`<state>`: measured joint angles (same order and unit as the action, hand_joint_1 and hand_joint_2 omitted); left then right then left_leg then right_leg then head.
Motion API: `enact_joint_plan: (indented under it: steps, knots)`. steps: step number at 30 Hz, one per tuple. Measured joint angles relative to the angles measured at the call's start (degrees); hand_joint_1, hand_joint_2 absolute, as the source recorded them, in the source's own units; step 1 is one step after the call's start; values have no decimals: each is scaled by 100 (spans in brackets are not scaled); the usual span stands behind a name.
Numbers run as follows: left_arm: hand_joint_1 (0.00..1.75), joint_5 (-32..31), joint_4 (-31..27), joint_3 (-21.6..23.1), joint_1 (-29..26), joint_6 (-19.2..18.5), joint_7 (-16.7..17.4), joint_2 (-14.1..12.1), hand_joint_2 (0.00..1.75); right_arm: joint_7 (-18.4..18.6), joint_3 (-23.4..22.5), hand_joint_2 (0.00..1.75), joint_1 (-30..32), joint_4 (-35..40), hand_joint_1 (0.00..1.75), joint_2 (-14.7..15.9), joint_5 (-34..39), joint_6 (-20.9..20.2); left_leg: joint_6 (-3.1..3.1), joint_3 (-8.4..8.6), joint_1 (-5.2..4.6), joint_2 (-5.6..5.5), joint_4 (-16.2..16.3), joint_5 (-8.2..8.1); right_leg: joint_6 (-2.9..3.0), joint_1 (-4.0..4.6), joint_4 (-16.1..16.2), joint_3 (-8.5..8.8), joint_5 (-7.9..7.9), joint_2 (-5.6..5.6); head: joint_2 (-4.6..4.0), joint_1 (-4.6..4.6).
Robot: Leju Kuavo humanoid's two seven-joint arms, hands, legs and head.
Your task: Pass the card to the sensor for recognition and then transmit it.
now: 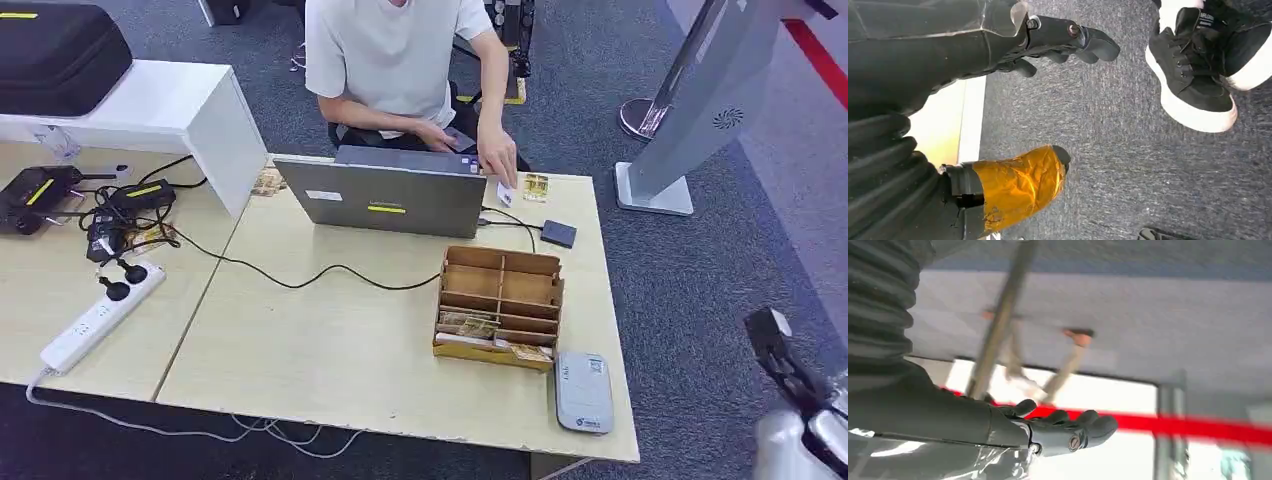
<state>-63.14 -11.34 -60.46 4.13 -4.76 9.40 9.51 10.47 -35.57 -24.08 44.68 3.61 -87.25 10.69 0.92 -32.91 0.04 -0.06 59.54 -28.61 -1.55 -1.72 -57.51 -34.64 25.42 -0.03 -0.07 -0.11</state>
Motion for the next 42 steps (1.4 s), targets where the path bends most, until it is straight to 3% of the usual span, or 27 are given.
enact_joint_plan:
  steps: [7, 12, 18, 25, 42]
  knots:
    - [0, -20, 0, 0, 1, -4, -13, 2, 175, -109, 1182, 175, -612, 755, 0, -98, 0, -65, -6, -1, 3, -3, 0, 12, 1, 1, -4, 0, -6, -2, 0, 2]
    - [0, -57, 0, 0, 2, -42, -48, 0, 175, -140, 2000, 175, -1076, 828, 0, -186, 0, 86, -3, -4, 3, -6, 0, 16, 6, 1, -5, -3, -9, -4, 0, 0]
    - [0, -122, 0, 0, 9, -70, -63, -7, 175, -667, 2688, 175, -1701, 541, 0, -352, 0, 164, -5, -4, 3, -13, 0, 20, 6, 2, -5, -3, -10, -7, 0, 0]
    - [0, -149, 0, 0, 9, -83, -101, -7, 175, -769, 2956, 175, -2018, 154, 0, -468, 0, 276, -5, -7, 3, -21, 1, 20, 6, 2, -5, -3, -10, -16, 0, 2]
    - [0, -153, 0, 0, 8, -127, -107, -9, 175, -916, 3000, 175, -2133, -184, 0, -590, 26, 304, -5, -8, 3, -21, 1, 20, 6, 2, -3, -3, -10, -17, 0, 2]
